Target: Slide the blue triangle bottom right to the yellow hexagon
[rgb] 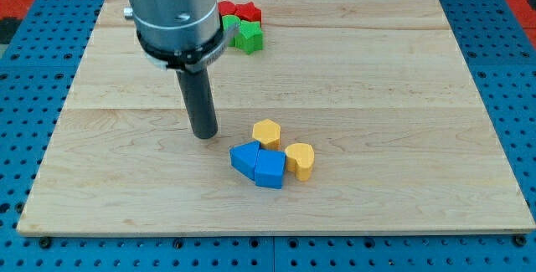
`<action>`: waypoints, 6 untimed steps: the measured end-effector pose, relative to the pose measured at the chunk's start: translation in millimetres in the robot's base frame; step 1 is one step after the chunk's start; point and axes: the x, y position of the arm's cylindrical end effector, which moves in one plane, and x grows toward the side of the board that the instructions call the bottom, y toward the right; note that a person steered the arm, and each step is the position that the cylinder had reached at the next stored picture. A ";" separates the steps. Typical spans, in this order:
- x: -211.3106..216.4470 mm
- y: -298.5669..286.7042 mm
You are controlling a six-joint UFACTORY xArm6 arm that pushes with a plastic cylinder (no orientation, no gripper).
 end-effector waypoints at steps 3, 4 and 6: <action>74.7 22.8; 104.8 34.2; 111.9 129.5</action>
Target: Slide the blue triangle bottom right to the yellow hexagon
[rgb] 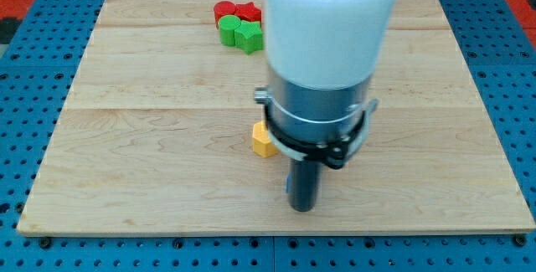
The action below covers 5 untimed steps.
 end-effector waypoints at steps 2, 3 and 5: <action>-53.0 0.9; -76.6 2.9; -133.7 19.3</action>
